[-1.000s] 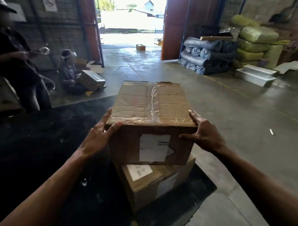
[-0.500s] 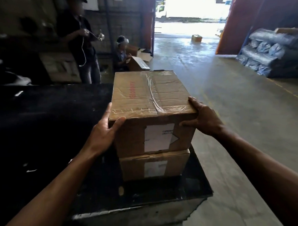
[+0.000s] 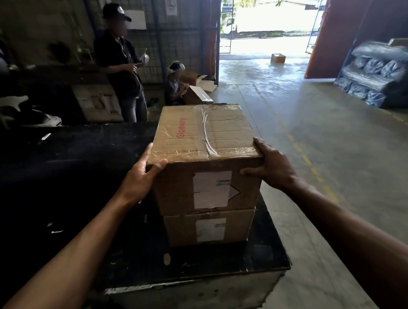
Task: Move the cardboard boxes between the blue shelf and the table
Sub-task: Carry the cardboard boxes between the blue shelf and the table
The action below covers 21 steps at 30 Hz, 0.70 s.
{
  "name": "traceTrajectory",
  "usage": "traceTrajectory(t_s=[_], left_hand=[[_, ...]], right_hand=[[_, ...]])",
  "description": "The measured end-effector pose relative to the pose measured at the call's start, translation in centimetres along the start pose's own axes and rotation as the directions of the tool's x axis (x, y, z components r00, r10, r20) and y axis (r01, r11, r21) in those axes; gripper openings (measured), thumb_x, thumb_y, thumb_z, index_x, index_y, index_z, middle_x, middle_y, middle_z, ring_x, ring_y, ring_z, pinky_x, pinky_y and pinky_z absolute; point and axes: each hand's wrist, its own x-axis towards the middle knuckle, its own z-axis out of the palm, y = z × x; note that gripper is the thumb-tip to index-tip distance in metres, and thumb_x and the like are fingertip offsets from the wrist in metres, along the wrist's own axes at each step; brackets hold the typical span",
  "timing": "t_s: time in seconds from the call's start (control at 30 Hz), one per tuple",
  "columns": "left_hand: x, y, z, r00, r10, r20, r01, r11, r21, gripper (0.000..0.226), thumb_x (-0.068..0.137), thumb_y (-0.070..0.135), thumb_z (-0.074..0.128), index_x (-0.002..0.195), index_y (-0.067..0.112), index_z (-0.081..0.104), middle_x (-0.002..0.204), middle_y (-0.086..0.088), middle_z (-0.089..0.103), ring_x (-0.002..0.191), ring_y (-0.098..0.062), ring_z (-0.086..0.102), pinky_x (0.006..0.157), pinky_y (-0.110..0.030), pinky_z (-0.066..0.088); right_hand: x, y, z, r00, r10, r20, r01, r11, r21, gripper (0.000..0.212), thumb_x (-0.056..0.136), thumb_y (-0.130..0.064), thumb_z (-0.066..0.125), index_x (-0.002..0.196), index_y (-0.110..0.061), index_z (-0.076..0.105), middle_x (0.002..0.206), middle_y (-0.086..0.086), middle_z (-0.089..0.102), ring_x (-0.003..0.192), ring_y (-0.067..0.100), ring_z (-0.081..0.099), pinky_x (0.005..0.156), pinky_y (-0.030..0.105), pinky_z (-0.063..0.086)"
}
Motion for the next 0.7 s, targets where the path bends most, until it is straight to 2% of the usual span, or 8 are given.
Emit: traceTrajectory(t_s=[0.07, 0.17, 0.27, 0.37, 0.43, 0.57, 0.7], left_hand=[[0.2, 0.2, 0.0, 1.000, -0.005, 0.010, 0.006, 1.000, -0.022, 0.077, 0.089, 0.056, 0.060, 0.153, 0.041, 0.020, 0.148, 0.004, 0.046, 0.130, -0.010, 0.048, 0.114, -0.039, 0.037], [0.0, 0.0, -0.1, 1.000, -0.022, 0.012, 0.022, 1.000, -0.013, 0.086, 0.081, 0.068, 0.060, 0.152, 0.044, 0.019, 0.149, 0.003, 0.046, 0.131, -0.012, 0.048, 0.114, -0.042, 0.036], [-0.3, 0.3, 0.1, 0.999, -0.024, -0.026, 0.024, 0.999, 0.035, 0.084, 0.084, 0.066, 0.059, 0.153, 0.039, 0.021, 0.151, 0.000, 0.045, 0.132, -0.015, 0.047, 0.112, -0.042, 0.038], [-0.5, 2.2, 0.7, 0.977, 0.158, -0.140, -0.121, 0.963, 0.242, 0.073, 0.087, 0.059, 0.060, 0.150, 0.034, 0.033, 0.150, -0.003, 0.045, 0.131, -0.020, 0.047, 0.106, -0.044, 0.042], [0.2, 4.3, 1.3, 0.941, 0.299, -0.158, -0.233, 0.911, 0.339, 0.065, 0.090, 0.051, 0.061, 0.147, 0.031, 0.037, 0.148, -0.006, 0.045, 0.131, -0.024, 0.046, 0.104, -0.048, 0.044], [3.1, 9.4, 4.5, 0.908, 0.420, -0.011, -0.373, 0.819, 0.435, 0.055, 0.093, 0.045, 0.060, 0.142, 0.023, 0.048, 0.141, -0.009, 0.054, 0.126, -0.026, 0.052, 0.103, -0.040, 0.044], [5.8, 12.5, 10.7, 0.873, 0.417, 0.254, -0.487, 0.785, 0.383, 0.051, 0.093, 0.044, 0.061, 0.139, 0.022, 0.053, 0.143, -0.007, 0.054, 0.133, -0.027, 0.048, 0.106, -0.036, 0.038]], right_hand=[[0.0, 0.0, 0.2, 1.000, 0.006, -0.005, -0.006, 1.000, 0.001, 0.111, 0.066, -0.039, 0.089, 0.154, -0.011, 0.027, 0.158, 0.004, 0.033, 0.140, 0.025, 0.039, 0.112, 0.028, 0.030], [-0.1, 0.1, 0.3, 1.000, 0.006, 0.003, -0.006, 1.000, -0.003, 0.112, 0.067, -0.041, 0.088, 0.155, -0.012, 0.025, 0.159, 0.004, 0.032, 0.139, 0.025, 0.040, 0.112, 0.030, 0.032], [-0.3, 0.4, 0.3, 1.000, 0.001, 0.007, -0.001, 1.000, -0.018, 0.110, 0.067, -0.044, 0.087, 0.155, -0.016, 0.026, 0.156, 0.006, 0.036, 0.135, 0.028, 0.044, 0.109, 0.035, 0.037], [-0.5, 0.6, -0.2, 1.000, 0.008, 0.001, -0.008, 1.000, -0.012, 0.104, 0.070, -0.044, 0.085, 0.153, -0.019, 0.030, 0.149, 0.008, 0.047, 0.125, 0.028, 0.054, 0.102, 0.036, 0.044], [-0.8, 0.5, -1.0, 1.000, -0.006, -0.016, 0.006, 1.000, -0.021, 0.095, 0.071, -0.044, 0.084, 0.150, -0.018, 0.039, 0.143, 0.008, 0.054, 0.118, 0.027, 0.059, 0.094, 0.033, 0.046], [-2.5, 0.6, -2.7, 0.998, 0.014, -0.066, -0.017, 0.998, -0.052, 0.084, 0.071, -0.055, 0.080, 0.142, -0.019, 0.051, 0.138, 0.006, 0.059, 0.119, 0.023, 0.061, 0.095, 0.035, 0.049], [-5.4, 2.1, -4.5, 0.980, 0.154, -0.129, -0.166, 0.982, -0.092, 0.083, 0.074, -0.060, 0.075, 0.142, -0.018, 0.050, 0.141, 0.005, 0.057, 0.126, 0.022, 0.057, 0.103, 0.036, 0.046]])
